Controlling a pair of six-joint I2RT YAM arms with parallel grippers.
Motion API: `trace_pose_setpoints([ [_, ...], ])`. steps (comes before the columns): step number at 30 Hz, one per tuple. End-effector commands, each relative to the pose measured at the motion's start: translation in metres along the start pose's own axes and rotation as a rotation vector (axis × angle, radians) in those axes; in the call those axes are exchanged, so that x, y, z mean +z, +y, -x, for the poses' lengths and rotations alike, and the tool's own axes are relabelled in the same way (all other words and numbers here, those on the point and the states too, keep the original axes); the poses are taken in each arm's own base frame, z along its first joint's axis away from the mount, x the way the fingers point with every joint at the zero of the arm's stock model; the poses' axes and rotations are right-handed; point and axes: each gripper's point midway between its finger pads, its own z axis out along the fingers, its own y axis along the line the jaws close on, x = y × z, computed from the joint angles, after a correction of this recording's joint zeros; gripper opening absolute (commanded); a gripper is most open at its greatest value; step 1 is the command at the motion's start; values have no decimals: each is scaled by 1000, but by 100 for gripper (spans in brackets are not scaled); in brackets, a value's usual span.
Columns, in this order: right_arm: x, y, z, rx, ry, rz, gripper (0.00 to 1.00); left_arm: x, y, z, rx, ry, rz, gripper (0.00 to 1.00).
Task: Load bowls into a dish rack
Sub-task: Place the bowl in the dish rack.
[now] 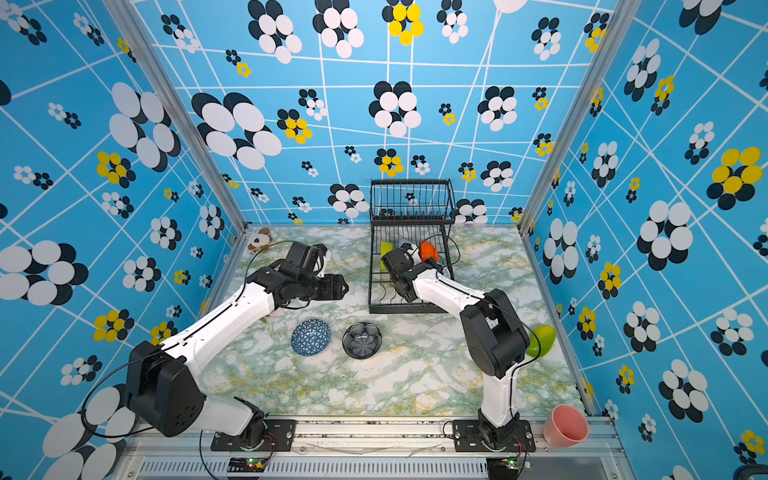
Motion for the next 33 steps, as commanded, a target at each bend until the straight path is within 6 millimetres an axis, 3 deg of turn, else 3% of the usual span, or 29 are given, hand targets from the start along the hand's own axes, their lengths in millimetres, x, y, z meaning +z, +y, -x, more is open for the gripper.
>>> trace_pose_setpoints([
  [1,-4,-12,9,20,-13,-69,0,1,8,-1,-3,9,28,81],
  [19,-4,18,12,-38,-6,-49,0,0,8,-1,-3,9,28,81],
  [28,-4,19,10,-33,1,-40,0,1,7,-2,-2,11,28,81],
  [33,-4,20,9,-32,4,-37,5,1,7,-2,-4,12,27,81],
])
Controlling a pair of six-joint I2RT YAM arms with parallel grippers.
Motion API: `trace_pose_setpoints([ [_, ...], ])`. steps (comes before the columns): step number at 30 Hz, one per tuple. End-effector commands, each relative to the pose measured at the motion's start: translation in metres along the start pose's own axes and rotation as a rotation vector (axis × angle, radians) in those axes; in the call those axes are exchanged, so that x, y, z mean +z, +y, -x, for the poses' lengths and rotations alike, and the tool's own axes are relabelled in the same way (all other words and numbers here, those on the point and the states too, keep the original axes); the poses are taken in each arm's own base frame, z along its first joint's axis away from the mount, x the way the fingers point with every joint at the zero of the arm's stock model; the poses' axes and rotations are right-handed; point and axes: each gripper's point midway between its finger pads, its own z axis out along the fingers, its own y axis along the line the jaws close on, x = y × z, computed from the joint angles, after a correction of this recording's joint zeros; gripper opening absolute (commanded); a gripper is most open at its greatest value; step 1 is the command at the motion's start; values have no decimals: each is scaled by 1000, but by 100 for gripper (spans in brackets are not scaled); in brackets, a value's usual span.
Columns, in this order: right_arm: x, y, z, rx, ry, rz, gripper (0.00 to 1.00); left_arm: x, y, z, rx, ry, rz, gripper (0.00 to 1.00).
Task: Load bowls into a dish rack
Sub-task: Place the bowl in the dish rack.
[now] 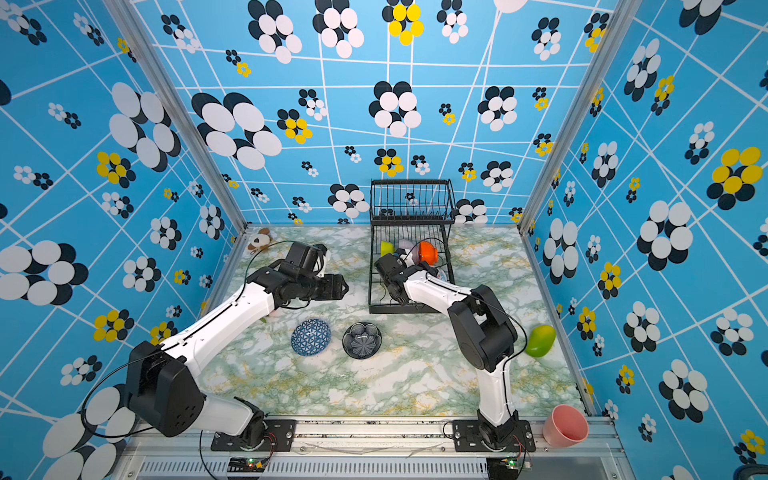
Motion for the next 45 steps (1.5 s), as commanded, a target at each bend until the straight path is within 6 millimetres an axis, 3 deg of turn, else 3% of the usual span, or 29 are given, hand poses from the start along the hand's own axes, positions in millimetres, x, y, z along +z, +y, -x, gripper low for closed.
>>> trace_pose_setpoints([
  [1,-3,-3,6,32,-4,-10,5,1,8,-2,-3,13,28,81],
  [45,-13,-1,6,118,-1,105,23,1,7,-2,-4,14,25,81],
])
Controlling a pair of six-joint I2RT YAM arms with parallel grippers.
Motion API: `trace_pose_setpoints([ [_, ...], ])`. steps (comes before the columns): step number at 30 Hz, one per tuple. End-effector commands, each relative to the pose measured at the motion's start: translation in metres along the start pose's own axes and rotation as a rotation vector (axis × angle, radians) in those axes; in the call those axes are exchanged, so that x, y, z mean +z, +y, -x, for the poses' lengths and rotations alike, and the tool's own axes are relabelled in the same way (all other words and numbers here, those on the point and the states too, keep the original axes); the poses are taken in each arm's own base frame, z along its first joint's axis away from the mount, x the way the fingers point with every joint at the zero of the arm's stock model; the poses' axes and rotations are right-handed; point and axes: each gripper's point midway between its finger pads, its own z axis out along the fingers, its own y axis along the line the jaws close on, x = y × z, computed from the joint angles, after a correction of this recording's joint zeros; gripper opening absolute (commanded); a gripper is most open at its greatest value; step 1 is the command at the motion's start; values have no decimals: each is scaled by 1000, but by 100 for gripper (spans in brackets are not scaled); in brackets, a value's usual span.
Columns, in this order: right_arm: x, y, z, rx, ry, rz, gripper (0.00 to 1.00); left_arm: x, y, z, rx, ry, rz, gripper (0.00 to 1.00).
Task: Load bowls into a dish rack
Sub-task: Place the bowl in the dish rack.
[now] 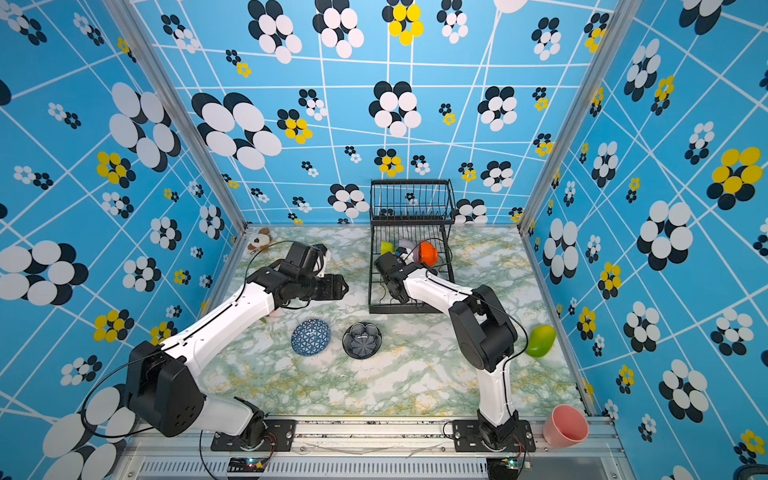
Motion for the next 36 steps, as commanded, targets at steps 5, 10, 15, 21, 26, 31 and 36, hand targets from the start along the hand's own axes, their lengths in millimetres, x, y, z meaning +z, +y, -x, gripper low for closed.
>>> trace_pose_setpoints([
  [5,-14,-8,9,80,-27,63,26,0,7,-2,-1,12,22,81],
  [10,-20,-13,13,117,-44,91,32,1,5,-3,-1,18,14,81],
  [15,-24,-17,17,137,-52,106,42,3,3,-5,2,31,0,78],
  [21,-36,-22,19,205,-77,178,52,6,-6,-8,12,58,-50,71],
  [26,-52,-28,22,284,-118,273,58,9,-13,-13,29,88,-83,65],
  [31,-67,-34,18,371,-138,379,61,11,-24,-20,65,130,-122,59],
  [36,-80,-33,8,445,-145,496,61,11,-30,-29,128,170,-127,55],
])
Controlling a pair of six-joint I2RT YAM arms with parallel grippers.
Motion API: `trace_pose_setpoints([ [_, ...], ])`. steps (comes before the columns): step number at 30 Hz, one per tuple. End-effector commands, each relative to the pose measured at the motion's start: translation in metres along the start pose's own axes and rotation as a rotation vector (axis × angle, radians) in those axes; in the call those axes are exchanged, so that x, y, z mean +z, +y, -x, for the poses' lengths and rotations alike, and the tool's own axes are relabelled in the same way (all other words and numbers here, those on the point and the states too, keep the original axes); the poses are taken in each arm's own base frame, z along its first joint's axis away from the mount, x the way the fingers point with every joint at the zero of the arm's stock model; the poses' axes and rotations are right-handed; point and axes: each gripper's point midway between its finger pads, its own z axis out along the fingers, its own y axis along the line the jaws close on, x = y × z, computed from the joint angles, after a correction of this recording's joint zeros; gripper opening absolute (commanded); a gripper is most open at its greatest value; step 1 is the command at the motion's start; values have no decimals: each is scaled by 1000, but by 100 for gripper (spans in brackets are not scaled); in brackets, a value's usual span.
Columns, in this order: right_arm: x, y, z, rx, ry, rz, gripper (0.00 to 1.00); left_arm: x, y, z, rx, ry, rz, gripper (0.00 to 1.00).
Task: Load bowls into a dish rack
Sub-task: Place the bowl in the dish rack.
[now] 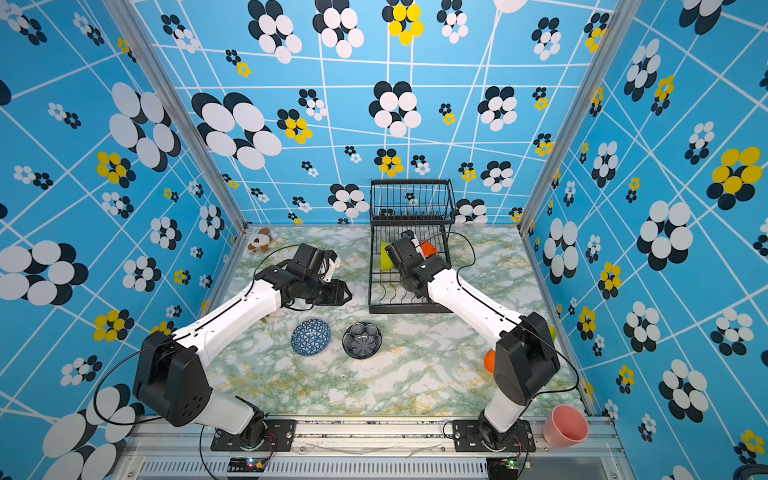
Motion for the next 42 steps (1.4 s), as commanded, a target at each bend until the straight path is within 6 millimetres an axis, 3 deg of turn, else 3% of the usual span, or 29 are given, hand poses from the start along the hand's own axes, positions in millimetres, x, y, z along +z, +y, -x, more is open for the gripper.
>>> trace_pose_setpoints([
  [1,-9,4,-9,87,10,100,61,-3,-10,-5,75,51,-8,55],
  [6,-20,-6,-18,150,-10,145,61,-2,-14,-19,154,112,38,52],
  [22,-25,-23,-48,217,10,174,62,36,-3,-68,294,380,136,52],
  [31,-24,-24,-55,222,18,180,62,48,7,-74,298,416,185,61],
  [42,-22,-25,-59,225,26,180,63,60,16,-78,288,444,225,57],
])
